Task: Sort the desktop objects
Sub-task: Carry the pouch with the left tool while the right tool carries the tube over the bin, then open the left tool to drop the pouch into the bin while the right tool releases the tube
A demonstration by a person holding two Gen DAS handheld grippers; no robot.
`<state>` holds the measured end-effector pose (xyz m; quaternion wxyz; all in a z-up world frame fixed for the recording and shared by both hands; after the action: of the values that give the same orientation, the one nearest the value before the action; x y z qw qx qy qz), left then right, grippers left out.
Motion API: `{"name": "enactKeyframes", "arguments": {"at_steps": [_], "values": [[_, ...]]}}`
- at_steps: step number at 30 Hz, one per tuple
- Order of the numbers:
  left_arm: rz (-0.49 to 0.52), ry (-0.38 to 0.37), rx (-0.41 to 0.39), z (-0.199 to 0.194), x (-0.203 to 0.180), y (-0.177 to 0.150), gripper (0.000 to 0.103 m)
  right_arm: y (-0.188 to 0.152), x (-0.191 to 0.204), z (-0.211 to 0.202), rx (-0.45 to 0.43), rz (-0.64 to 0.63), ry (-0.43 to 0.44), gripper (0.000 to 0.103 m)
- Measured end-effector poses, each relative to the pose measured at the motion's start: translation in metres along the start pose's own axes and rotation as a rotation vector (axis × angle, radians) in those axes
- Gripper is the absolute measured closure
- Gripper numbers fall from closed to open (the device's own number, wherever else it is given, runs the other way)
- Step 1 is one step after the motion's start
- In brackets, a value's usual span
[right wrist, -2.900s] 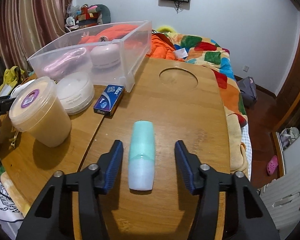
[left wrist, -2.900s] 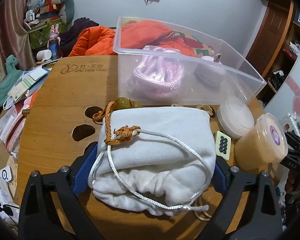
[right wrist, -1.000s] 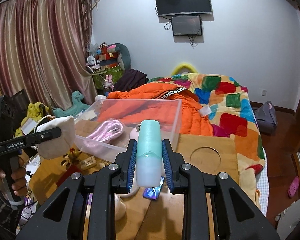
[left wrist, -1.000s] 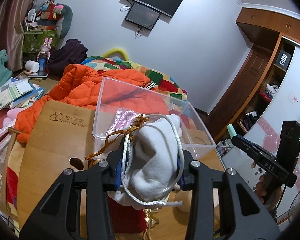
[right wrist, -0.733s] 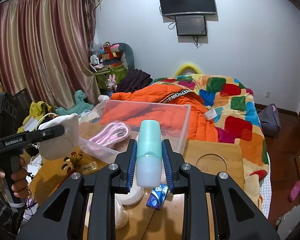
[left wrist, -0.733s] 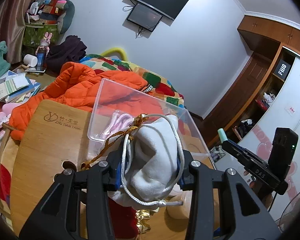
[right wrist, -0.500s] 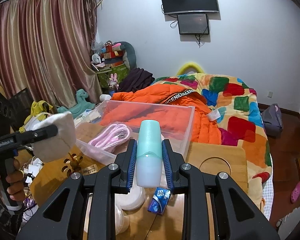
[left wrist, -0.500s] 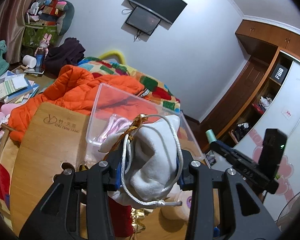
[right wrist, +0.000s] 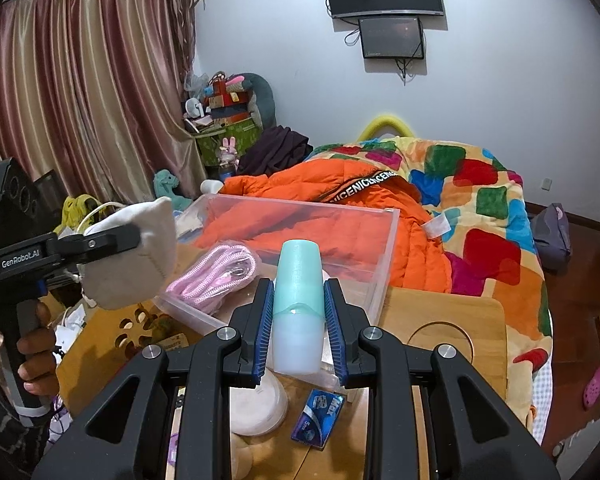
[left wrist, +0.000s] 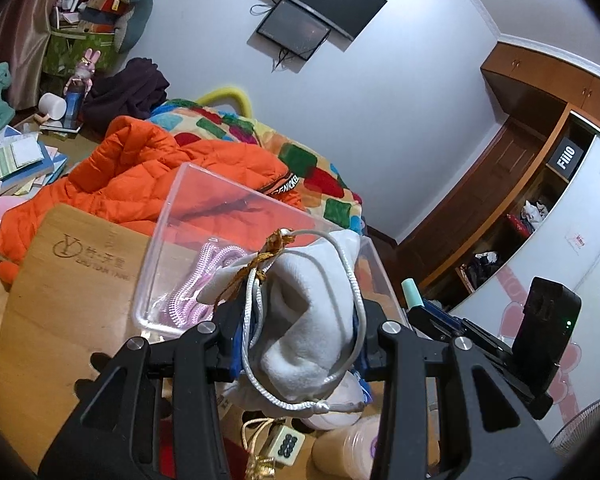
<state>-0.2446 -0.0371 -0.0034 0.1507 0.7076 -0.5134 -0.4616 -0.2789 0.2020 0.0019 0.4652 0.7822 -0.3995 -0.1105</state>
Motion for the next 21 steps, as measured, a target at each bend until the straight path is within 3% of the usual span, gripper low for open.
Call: {"name": "enactKeyframes", "arguments": {"at_steps": [19, 21], "values": [[0.113, 0.091, 0.038, 0.042, -0.009, -0.005, 0.062, -0.013, -0.005, 0.041, 0.091, -0.009, -0.02, 0.08], [0.13, 0.101, 0.035, 0.042, -0.011, -0.006, 0.059, -0.014, -0.003, 0.044, 0.097, -0.006, -0.02, 0.08]]}}
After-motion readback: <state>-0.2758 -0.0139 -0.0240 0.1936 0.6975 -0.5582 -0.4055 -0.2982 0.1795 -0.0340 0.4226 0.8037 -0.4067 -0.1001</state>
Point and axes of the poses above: each gripper's, at about its wrist camera, not at the fingertips, and z roughly the way its jaws point, x to its left, y to its top, the point moved 8 cm from there along z, roughly the way its jaws point, and after that the axes turned 7 degrees about y, right-handed, at the moved point
